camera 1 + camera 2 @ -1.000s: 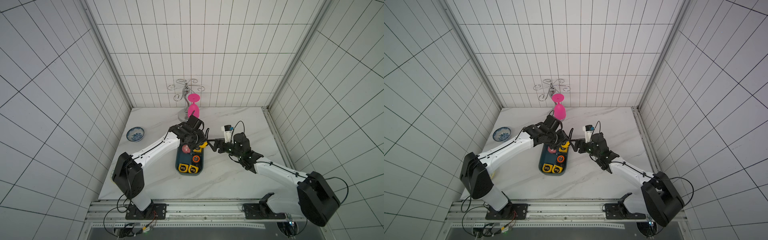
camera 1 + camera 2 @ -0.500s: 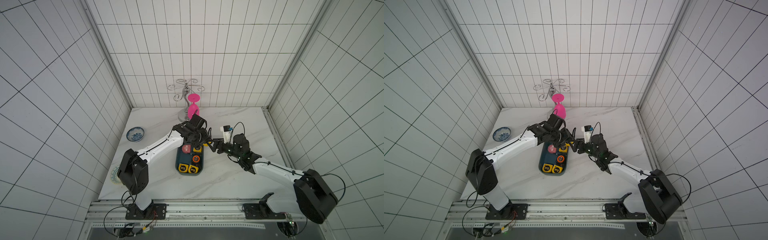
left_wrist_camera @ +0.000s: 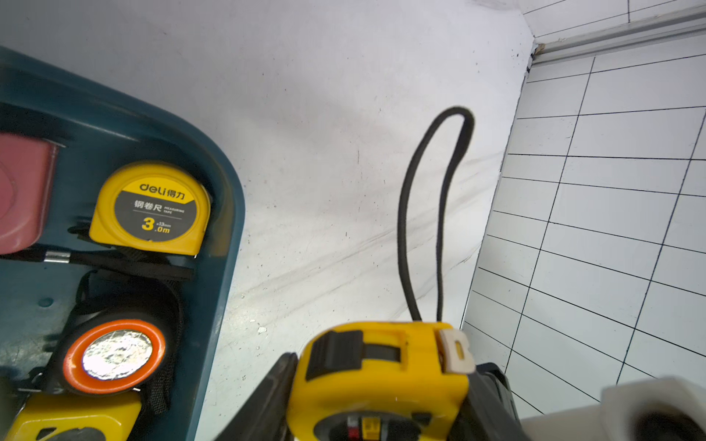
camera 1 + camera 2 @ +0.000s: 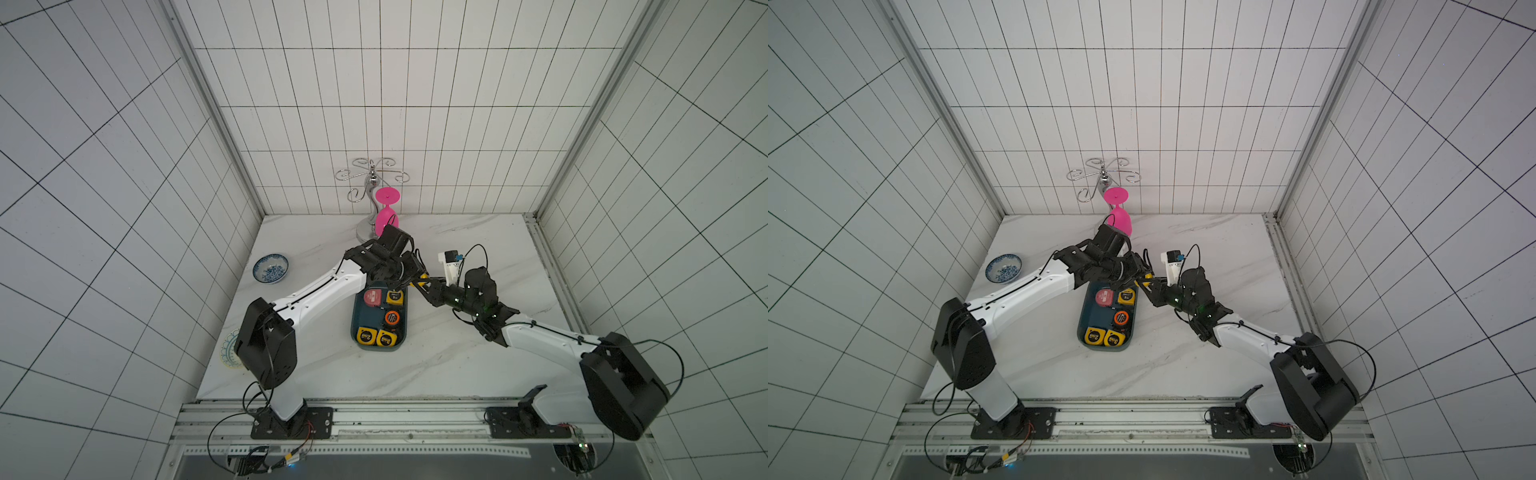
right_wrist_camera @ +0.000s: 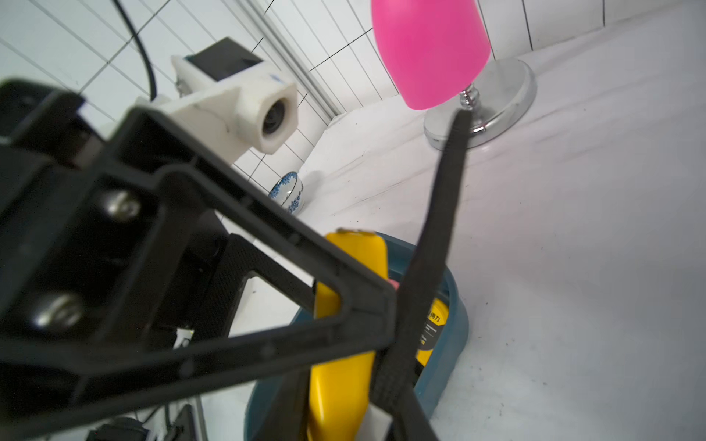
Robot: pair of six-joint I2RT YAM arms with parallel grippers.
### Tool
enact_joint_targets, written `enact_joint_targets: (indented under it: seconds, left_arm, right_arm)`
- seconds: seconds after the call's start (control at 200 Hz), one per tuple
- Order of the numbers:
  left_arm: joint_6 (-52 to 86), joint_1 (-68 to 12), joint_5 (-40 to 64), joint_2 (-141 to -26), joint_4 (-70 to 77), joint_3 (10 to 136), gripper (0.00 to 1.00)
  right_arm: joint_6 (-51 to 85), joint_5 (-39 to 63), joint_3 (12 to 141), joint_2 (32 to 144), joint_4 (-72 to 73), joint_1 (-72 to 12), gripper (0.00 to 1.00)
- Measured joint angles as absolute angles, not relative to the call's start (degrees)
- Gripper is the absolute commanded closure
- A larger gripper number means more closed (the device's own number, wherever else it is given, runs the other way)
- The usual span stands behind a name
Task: Take the tape measure out of the storage box
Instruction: Place the tape measure at the center of the board.
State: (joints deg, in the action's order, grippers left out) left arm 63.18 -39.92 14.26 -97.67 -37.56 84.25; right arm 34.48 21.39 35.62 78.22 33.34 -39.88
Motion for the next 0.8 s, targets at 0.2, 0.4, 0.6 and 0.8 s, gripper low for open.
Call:
enact_joint_targets:
  seconds: [0.2, 0.4, 0.6, 0.8]
  left_arm:
    - [61.82, -39.53, 15.97, -97.67, -37.01, 83.50, 0.46]
    - [53.39, -38.24, 16.19, -96.86, -38.85, 83.79, 0.05]
    - [41.01, -34.63, 9.32, -96.07, -48.77, 83.15, 0.03]
    - [32.14, -34.44, 5.54, -96.07, -52.45, 78.74, 0.04]
  right_arm:
    - [34.72, 21.96, 35.55, 77.65, 31.81, -38.87, 1.00]
    - [35.35, 27.31, 35.42, 75.92, 26.79, -32.88, 1.00]
    - [36.86, 29.63, 35.53, 75.99, 18.96, -22.00, 1.00]
    - [37.93, 33.69, 35.99, 80.20, 13.54, -16.69, 1.00]
